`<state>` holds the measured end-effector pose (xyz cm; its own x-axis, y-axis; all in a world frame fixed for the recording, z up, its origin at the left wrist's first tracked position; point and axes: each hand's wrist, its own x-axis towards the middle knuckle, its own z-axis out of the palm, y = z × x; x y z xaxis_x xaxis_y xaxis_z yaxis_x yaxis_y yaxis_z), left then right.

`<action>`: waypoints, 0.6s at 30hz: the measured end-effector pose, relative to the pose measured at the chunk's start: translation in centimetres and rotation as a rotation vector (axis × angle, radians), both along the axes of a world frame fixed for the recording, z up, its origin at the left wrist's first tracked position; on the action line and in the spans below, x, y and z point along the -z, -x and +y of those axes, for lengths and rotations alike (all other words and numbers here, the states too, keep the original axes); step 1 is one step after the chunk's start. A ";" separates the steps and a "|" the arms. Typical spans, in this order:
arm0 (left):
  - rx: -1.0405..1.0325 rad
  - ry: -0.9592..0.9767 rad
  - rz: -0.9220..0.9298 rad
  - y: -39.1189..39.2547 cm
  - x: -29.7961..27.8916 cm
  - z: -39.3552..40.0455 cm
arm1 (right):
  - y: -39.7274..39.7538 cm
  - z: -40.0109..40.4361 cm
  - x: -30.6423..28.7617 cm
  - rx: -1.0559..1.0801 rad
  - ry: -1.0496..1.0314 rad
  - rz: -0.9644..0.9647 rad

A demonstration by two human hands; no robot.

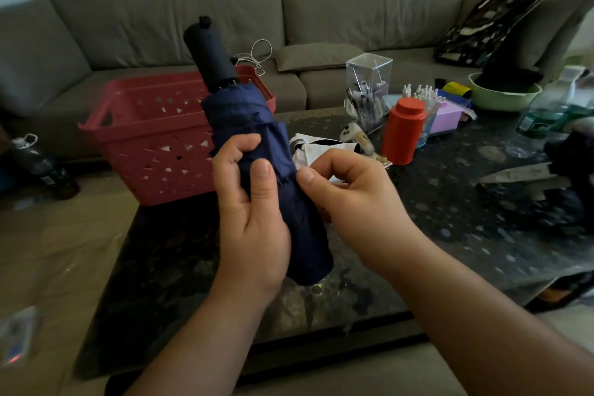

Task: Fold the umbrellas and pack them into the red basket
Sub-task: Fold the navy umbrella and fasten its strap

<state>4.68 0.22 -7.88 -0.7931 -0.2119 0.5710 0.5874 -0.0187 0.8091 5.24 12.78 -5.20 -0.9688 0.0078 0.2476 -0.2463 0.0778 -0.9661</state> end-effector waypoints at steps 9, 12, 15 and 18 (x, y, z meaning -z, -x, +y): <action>0.092 -0.096 -0.046 0.0 0.1 0.6 | 0.0 -1.2 0.4 -0.143 0.479 -0.361; 0.126 -0.097 -0.093 0.2 0.2 0.4 | 0.2 -1.5 1.1 -0.169 0.505 -0.452; 0.163 -0.137 -0.132 1.1 -0.1 -0.4 | 0.5 -1.3 1.6 -0.198 0.414 -0.484; 0.237 -0.192 -0.165 1.7 -0.6 -1.1 | 0.4 -0.8 1.8 -0.331 0.407 -0.581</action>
